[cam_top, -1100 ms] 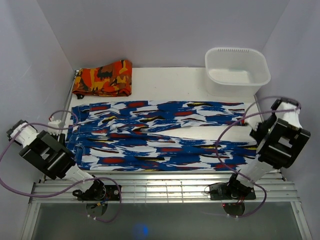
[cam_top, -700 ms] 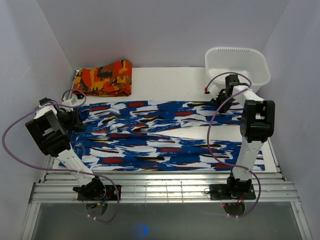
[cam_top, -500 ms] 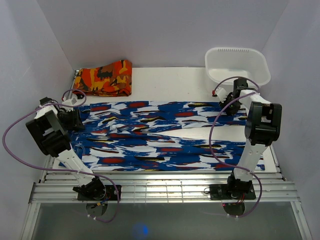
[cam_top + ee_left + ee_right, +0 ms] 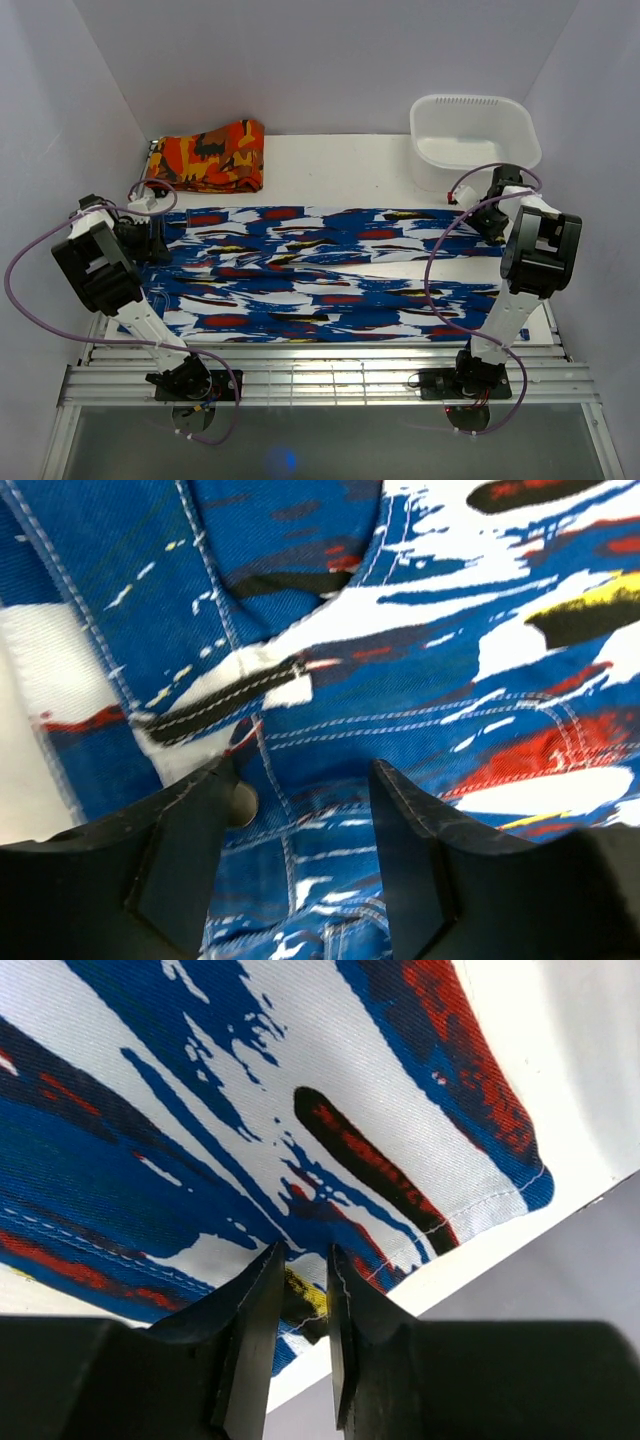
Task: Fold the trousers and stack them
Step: Flatten the trousers out
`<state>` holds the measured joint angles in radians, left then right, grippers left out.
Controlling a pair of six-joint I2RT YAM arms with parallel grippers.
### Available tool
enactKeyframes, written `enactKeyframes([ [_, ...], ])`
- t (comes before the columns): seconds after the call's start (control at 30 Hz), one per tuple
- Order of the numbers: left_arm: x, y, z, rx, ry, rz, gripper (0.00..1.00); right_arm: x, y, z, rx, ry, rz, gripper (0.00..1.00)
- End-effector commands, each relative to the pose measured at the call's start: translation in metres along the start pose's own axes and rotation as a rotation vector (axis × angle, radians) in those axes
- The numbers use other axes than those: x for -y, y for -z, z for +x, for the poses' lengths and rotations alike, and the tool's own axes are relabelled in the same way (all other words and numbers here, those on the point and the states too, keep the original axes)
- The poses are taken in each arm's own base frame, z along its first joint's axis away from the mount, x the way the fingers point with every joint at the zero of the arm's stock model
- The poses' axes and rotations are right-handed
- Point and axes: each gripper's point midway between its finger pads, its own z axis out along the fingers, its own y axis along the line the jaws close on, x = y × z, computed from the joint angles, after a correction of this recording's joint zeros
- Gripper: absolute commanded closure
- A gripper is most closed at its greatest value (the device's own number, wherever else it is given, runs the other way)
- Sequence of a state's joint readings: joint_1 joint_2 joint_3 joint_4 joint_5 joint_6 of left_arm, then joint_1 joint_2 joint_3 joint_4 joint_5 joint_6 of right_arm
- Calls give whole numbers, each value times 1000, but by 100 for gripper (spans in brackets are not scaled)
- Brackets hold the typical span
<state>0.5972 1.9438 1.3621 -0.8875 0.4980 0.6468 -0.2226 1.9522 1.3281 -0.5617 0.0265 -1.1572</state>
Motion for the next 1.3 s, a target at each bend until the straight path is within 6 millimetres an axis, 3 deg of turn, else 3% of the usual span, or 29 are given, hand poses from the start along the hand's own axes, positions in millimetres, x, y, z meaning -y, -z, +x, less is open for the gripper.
enactKeyframes([
  [0.0,5,37,-18,84,-123,-42,31,-9,10,29,-81,-23,-58,68],
  [0.13,17,58,-61,231,-90,-7,28,3,39,-23,97,-97,-72,47],
  [0.17,15,63,-72,262,-84,-12,28,4,43,-34,135,-111,-78,35],
  [0.2,12,62,-80,283,-71,-10,28,9,49,-45,163,-137,-64,32],
  [0.27,17,60,-93,306,-57,18,28,1,49,-60,188,-135,-93,29],
  [0.3,18,50,-91,279,-38,41,28,-7,46,-65,184,-132,-120,30],
  [0.43,36,20,-85,201,-45,95,29,-33,24,-60,145,-129,-202,32],
  [0.6,29,-14,-70,123,21,75,33,-47,-15,-34,41,-111,-230,34],
  [0.73,12,-34,-67,98,68,49,35,-32,-42,-29,2,-96,-172,37],
  [0.8,5,-38,-73,104,90,30,36,-9,-48,-39,11,-128,-133,37],
  [0.87,-5,-37,-87,123,98,4,36,20,-36,-57,55,-169,-71,37],
  [0.93,-6,-29,-95,135,86,-11,34,24,-16,-64,79,-174,-80,36],
  [0.97,-1,-16,-100,147,64,-11,33,29,8,-70,119,-162,-56,35],
  [1.03,7,0,-101,162,-3,-12,31,21,35,-64,143,-148,-66,33],
  [1.07,13,8,-99,168,-33,-9,31,20,66,-66,190,-127,-41,33],
  [1.1,29,23,-90,170,-61,-2,30,14,77,-60,195,-78,-45,33],
  [1.13,37,28,-82,166,-87,8,30,-15,77,-42,162,-71,-122,34],
  [1.17,45,33,-70,146,-139,20,30,-22,95,-36,173,-50,-105,36],
  [1.23,63,42,-43,124,-175,27,30,-67,90,-5,118,-14,-216,39],
  [1.27,66,43,-33,108,-210,23,30,-78,96,3,108,-2,-220,42],
])
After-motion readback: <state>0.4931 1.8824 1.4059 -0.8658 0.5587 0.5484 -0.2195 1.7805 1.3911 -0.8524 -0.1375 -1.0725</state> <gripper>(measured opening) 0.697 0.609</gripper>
